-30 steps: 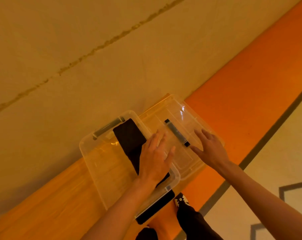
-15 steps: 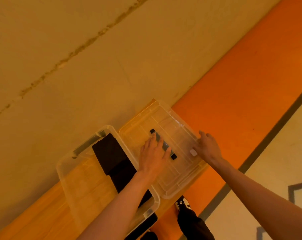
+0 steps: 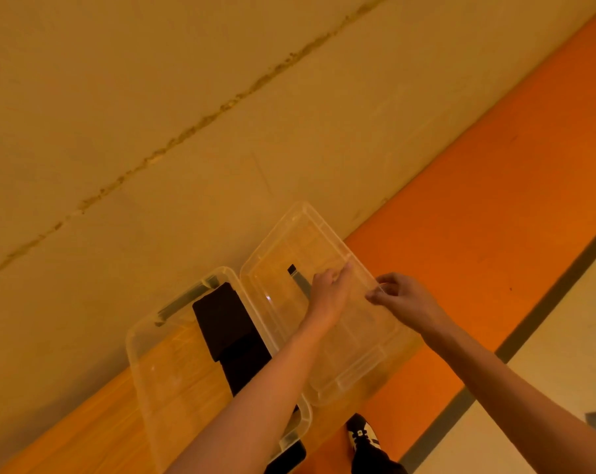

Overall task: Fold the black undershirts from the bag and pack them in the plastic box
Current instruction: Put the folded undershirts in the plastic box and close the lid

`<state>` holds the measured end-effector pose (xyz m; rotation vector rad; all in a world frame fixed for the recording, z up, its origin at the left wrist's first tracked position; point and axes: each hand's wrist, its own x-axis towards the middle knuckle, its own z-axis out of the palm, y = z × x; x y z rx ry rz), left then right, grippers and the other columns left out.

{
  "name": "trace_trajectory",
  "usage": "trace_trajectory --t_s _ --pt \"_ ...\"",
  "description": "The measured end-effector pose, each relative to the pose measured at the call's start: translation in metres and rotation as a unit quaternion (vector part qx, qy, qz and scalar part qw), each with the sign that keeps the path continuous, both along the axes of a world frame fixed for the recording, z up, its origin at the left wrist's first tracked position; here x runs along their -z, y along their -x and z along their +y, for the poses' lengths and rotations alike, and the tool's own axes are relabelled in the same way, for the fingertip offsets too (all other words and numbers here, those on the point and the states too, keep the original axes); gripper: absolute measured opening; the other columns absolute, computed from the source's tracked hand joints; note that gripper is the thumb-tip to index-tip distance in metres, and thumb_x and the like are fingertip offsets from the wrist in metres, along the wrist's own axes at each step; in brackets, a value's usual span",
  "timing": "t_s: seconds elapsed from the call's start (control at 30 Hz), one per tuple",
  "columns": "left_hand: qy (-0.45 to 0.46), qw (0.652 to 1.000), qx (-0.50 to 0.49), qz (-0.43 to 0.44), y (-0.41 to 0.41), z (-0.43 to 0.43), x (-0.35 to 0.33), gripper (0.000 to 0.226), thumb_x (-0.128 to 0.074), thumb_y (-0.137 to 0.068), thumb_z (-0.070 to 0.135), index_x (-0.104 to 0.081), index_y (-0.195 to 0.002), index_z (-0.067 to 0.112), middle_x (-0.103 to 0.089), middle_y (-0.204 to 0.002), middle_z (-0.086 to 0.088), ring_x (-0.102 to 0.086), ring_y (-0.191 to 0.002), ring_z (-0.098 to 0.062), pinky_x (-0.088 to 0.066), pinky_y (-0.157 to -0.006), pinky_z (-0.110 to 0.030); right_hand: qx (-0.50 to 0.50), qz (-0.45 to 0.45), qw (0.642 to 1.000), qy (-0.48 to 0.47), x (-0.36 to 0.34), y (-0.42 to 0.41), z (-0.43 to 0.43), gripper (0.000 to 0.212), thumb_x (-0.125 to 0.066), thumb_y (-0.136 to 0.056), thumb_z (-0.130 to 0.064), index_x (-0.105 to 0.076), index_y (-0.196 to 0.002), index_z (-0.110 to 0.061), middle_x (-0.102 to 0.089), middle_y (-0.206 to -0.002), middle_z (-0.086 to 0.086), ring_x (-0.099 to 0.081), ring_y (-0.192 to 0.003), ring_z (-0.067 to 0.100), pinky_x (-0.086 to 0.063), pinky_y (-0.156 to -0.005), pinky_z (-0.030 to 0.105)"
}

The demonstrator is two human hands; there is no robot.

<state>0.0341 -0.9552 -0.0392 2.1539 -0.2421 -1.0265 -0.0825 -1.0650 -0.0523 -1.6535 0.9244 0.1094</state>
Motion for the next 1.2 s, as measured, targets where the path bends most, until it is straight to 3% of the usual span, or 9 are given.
trace_trajectory --t_s 0.2,0.3,0.43,0.57,0.63,0.73,0.83,1.0,1.2 --pt "0.01 0.99 -0.112 -0.081 -0.015 0.015 -0.043 0.032 -0.077 -0.085 0.031 -0.052 -0.077 0.014 -0.056 -0.091 -0.004 -0.054 -0.064 -0.015 -0.04 -0.053 -0.028 -0.02 -0.123 0.988 -0.086 -0.05 0.004 0.045 0.023 -0.056 -0.102 -0.034 -0.064 -0.123 -0.032 -0.071 -0.115 -0.013 -0.069 -0.099 0.003 -0.052 -0.098 0.04" --pt "0.073 0.979 -0.164 -0.094 -0.026 0.043 -0.064 0.035 -0.072 -0.085 0.012 -0.041 -0.07 0.015 -0.046 -0.066 -0.003 -0.046 -0.058 -0.017 -0.041 -0.054 -0.03 -0.078 -0.142 0.977 -0.138 -0.059 0.003 0.053 0.026 -0.05 -0.105 -0.035 -0.069 -0.12 -0.042 -0.067 -0.122 -0.02 -0.063 -0.112 0.001 -0.048 -0.1 0.033" --pt "0.143 0.954 -0.254 -0.067 -0.046 0.085 -0.088 0.019 -0.066 -0.091 0.003 -0.051 -0.082 0.009 -0.07 -0.09 -0.004 -0.071 -0.081 -0.016 -0.06 -0.072 -0.033 -0.13 -0.147 0.973 -0.122 -0.056 -0.023 0.071 0.037 -0.05 -0.104 -0.036 -0.049 -0.136 -0.056 -0.048 -0.141 -0.03 -0.048 -0.128 -0.007 -0.039 -0.111 0.034" --pt "0.157 0.949 -0.257 0.089 -0.044 0.1 -0.085 0.052 -0.056 -0.09 0.053 -0.061 -0.127 0.016 -0.071 -0.111 -0.009 -0.072 -0.096 -0.024 -0.06 -0.081 -0.04 -0.182 -0.123 0.967 -0.131 -0.04 -0.045 0.116 0.054 -0.045 -0.107 -0.031 -0.027 -0.142 -0.067 -0.021 -0.153 -0.034 -0.022 -0.144 -0.002 -0.02 -0.124 0.039" --pt "0.135 0.969 -0.206 0.034 -0.042 0.104 -0.081 0.063 -0.059 -0.085 0.07 -0.063 -0.126 0.022 -0.07 -0.114 0.001 -0.069 -0.103 -0.017 -0.057 -0.09 -0.038 -0.184 -0.139 0.967 -0.105 -0.034 -0.05 0.131 0.054 -0.041 -0.109 -0.026 -0.025 -0.148 -0.059 -0.019 -0.151 -0.035 -0.017 -0.141 -0.006 -0.015 -0.121 0.028" --pt "0.067 0.981 -0.171 -0.069 -0.04 0.117 -0.071 0.032 -0.077 -0.087 0.035 -0.064 -0.112 0.02 -0.069 -0.102 0.003 -0.067 -0.092 -0.011 -0.056 -0.074 -0.025 -0.189 -0.139 0.968 -0.088 -0.035 -0.056 0.14 0.044 -0.038 -0.109 -0.025 -0.025 -0.147 -0.044 -0.022 -0.146 -0.031 -0.02 -0.137 -0.009 -0.019 -0.107 0.002" --pt "0.128 0.96 -0.245 -0.048 -0.041 0.151 -0.065 0.012 -0.071 -0.09 0.015 -0.068 -0.101 0.016 -0.074 -0.095 -0.004 -0.073 -0.09 -0.02 -0.061 -0.076 -0.035 -0.249 -0.166 0.954 0.009 -0.029 -0.064 0.146 0.045 -0.043 -0.107 -0.036 -0.029 -0.147 -0.05 -0.019 -0.156 -0.03 -0.013 -0.145 -0.01 -0.016 -0.123 0.024" --pt "0.244 0.917 -0.311 0.046 -0.027 0.224 -0.082 0.032 -0.078 -0.084 0.017 -0.067 -0.113 0.011 -0.078 -0.101 -0.006 -0.076 -0.092 -0.02 -0.061 -0.07 -0.032 -0.206 -0.116 0.963 0.126 -0.007 -0.075 0.14 0.074 -0.056 -0.095 -0.055 -0.017 -0.157 -0.045 -0.007 -0.168 -0.005 -0.012 -0.153 0.017 -0.025 -0.119 0.042" --pt "0.246 0.897 -0.366 0.03 -0.007 0.3 -0.061 0.039 -0.079 -0.079 0.019 -0.068 -0.115 0.007 -0.077 -0.107 -0.01 -0.075 -0.096 -0.025 -0.06 -0.081 -0.041 -0.126 -0.066 0.989 0.047 0.002 -0.084 0.161 0.083 -0.069 -0.089 -0.049 -0.024 -0.157 -0.031 -0.044 -0.152 0.01 -0.049 -0.132 0.032 -0.049 -0.094 0.048"
